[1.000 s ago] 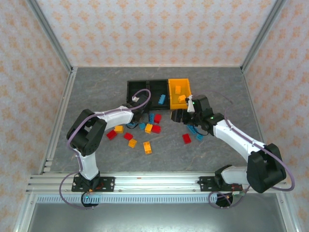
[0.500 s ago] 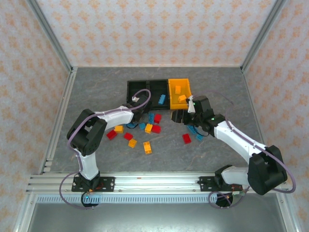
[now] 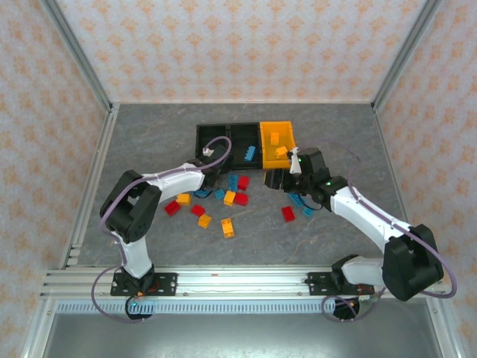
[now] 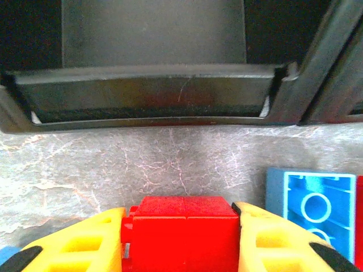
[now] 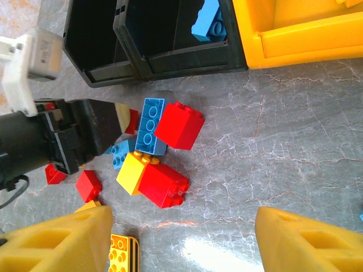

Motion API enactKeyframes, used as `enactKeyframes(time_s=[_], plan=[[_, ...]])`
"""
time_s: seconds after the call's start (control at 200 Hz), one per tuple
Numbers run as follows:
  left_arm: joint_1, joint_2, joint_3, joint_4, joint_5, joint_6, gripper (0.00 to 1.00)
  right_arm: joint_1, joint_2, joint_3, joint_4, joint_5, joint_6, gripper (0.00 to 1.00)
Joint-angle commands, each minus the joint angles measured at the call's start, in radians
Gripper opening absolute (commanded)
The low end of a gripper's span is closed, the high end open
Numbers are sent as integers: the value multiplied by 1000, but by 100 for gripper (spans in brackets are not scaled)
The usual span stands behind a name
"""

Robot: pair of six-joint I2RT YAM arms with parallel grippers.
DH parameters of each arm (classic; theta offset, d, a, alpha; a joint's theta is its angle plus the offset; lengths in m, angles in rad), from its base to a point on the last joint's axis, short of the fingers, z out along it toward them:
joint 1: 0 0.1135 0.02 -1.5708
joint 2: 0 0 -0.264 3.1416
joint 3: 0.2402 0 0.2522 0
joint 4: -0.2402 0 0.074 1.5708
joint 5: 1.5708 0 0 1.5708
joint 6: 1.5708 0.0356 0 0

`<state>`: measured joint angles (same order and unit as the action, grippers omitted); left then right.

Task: Sort the legos into containers by color
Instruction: Place the lego in the container.

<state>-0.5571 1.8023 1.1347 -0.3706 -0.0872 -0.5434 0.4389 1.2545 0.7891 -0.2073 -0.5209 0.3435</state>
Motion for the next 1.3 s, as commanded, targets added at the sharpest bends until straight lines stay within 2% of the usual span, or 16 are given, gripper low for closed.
enactKeyframes(time_s=[0.0, 0.205, 0.355, 0.846, 1.086, 1.296], plan=[[-13, -70, 23, -54, -41, 10, 30, 6, -7, 18, 26, -4, 11, 67], [-11, -105, 62, -82, -60, 20, 30, 8, 12, 35, 33, -20, 10, 67], [2, -77, 162, -119, -90, 52, 29, 9, 8, 24, 40, -19, 13, 67], [110, 214, 543, -207, -146, 150, 30, 10, -57, -7, 20, 8, 23, 67], [128, 295, 583, -207, -145, 145, 30, 9, -67, -11, 3, 18, 19, 67], [129, 301, 575, -198, -140, 141, 37, 9, -64, -10, 5, 21, 21, 67]])
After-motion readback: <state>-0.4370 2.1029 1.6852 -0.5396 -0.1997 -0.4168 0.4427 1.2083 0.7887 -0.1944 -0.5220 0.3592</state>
